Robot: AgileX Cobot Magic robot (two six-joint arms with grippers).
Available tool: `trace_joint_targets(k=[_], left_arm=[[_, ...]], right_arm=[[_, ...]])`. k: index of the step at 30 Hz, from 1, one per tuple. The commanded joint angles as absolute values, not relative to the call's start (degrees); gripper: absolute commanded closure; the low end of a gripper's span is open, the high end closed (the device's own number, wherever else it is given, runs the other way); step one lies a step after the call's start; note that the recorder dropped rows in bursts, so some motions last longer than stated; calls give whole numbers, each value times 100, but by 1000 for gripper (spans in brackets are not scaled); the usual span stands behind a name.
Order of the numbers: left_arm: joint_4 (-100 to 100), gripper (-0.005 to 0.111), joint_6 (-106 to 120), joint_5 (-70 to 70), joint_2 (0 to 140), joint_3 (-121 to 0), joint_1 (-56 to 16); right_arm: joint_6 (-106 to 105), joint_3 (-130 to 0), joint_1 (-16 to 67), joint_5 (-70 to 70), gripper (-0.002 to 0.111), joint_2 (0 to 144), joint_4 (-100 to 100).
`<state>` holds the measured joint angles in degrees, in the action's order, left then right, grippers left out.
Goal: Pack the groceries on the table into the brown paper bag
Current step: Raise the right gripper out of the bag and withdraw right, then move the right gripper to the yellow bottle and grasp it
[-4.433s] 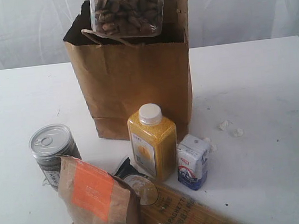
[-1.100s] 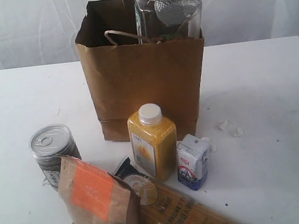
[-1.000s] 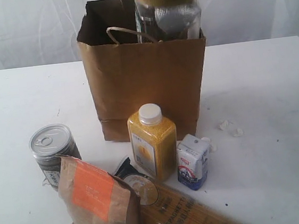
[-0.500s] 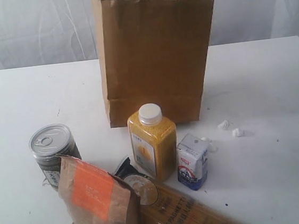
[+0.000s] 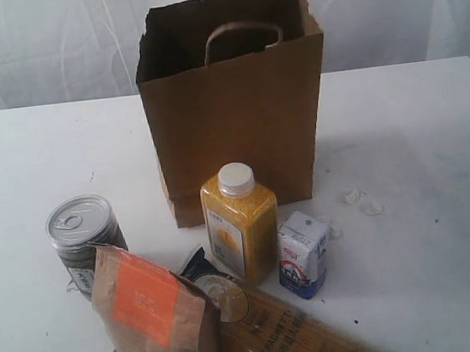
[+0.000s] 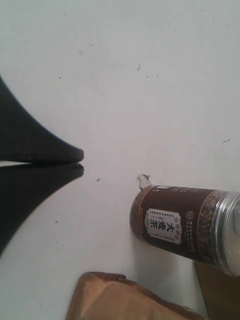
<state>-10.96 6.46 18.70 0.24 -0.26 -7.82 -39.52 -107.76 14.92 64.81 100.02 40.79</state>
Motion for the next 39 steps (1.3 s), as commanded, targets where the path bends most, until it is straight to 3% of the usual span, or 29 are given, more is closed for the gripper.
trace_joint_targets(k=[1, 6, 12, 14, 17, 20, 22, 26, 32, 37, 39], left_arm=[[-1146, 107, 626, 1913, 0, 0, -820], [-1146, 107, 626, 1913, 0, 0, -820], [-1146, 107, 626, 1913, 0, 0, -820], [-1146, 107, 626, 1913, 0, 0, -820], [-1146, 107, 626, 1913, 0, 0, -820], [-1146, 107, 626, 1913, 0, 0, -820], [-1146, 107, 626, 1913, 0, 0, -820], [-1146, 107, 626, 1913, 0, 0, -820], [-1146, 107, 626, 1913, 0, 0, -820], [-1146, 107, 626, 1913, 0, 0, -820], [-1146, 107, 626, 1913, 0, 0, -820]], right_arm=[[-3807, -10780, 1493, 6645, 6, 9950, 4210], [-3380, -10780, 1493, 6644, 8, 9939, 4185], [-2788, -10790, 1493, 6996, 28, 9705, 4143], [-2774, -10790, 1483, 6996, 46, 9468, 3922], [-2662, -10790, 1483, 6996, 85, 8902, 2310], [-1956, -10790, 1483, 6996, 108, 8391, 154], [-1423, -10790, 1483, 6996, 108, 8134, -1326], [-845, -10775, 1472, 6996, 108, 7906, -2357], [-914, -10224, 1365, 6996, 108, 7672, -1591], [-1042, -8860, 1365, 6996, 108, 7455, -667], [-1100, -8182, 1365, 6297, 108, 7240, -110]])
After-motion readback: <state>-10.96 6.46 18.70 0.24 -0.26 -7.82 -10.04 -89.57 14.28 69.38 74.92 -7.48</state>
